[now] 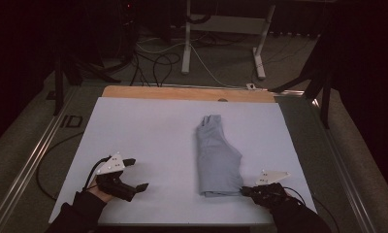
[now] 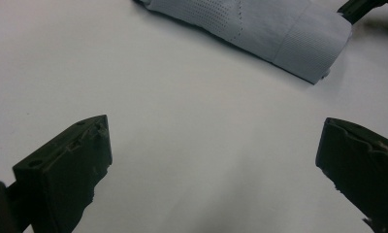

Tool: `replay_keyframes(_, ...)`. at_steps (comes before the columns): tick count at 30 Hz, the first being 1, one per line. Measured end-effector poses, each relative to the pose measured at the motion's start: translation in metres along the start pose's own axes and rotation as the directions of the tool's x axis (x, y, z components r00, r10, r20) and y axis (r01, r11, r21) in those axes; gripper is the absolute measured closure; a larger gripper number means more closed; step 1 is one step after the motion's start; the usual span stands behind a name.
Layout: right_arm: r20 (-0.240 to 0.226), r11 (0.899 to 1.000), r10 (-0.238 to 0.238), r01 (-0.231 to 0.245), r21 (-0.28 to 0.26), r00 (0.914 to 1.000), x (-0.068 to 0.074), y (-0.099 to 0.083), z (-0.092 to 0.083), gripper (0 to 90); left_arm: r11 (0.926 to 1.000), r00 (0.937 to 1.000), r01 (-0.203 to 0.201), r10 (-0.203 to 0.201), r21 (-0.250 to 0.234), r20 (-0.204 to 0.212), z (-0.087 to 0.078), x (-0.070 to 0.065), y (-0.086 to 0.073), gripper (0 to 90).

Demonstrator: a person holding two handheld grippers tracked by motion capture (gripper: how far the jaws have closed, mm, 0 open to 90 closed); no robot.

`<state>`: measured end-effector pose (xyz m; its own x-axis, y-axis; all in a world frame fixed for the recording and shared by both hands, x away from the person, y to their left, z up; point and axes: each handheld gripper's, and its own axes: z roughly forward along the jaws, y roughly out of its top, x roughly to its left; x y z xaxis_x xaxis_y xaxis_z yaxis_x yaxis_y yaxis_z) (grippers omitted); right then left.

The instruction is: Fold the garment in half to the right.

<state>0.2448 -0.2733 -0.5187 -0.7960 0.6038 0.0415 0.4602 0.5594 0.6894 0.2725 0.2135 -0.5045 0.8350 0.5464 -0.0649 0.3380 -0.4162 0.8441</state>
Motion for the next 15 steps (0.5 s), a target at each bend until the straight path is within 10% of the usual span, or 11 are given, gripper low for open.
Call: replay_keyframes(15, 0.041, 0.999, -0.008, 0.006, 0.041, 0.9991, -0.0041, -0.0054, 0.0072, 83.2, 1.0000, 1.0000, -0.008, 0.008, 0.001, 0.000, -0.0005, -0.0004, -0.0003, 0.6)
